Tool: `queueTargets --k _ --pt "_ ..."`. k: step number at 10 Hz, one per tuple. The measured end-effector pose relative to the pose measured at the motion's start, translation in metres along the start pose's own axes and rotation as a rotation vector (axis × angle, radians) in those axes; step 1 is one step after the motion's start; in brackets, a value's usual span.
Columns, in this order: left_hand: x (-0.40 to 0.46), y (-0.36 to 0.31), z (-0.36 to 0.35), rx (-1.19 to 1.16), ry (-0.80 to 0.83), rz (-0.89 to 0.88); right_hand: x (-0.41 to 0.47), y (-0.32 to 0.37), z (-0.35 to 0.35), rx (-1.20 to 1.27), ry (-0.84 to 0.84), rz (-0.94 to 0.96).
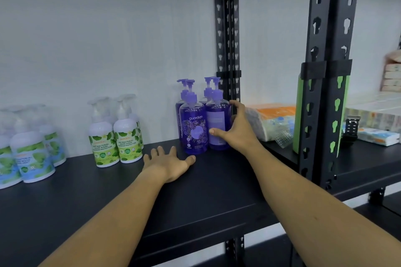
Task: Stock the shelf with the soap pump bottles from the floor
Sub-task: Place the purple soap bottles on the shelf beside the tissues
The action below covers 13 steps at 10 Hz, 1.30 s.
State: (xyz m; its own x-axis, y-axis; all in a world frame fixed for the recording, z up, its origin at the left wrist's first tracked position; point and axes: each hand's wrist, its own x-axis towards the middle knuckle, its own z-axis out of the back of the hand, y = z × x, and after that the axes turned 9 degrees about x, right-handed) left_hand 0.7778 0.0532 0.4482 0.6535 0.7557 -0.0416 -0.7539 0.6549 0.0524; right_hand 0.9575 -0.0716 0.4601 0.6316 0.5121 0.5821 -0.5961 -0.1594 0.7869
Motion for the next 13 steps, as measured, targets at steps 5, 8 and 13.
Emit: queueTargets --k 5,8,13 --pt "-0.0021 -0.0011 0.0014 0.028 0.018 0.003 0.0 0.0001 0.0009 0.011 0.011 0.015" --pt "-0.0009 -0.0017 0.001 0.033 0.012 0.004 -0.0016 0.0 0.007 0.061 0.075 0.045" --pt "-0.0025 -0.0005 0.0013 0.013 0.007 0.0 -0.0033 0.0036 0.0068 0.019 0.079 0.05"
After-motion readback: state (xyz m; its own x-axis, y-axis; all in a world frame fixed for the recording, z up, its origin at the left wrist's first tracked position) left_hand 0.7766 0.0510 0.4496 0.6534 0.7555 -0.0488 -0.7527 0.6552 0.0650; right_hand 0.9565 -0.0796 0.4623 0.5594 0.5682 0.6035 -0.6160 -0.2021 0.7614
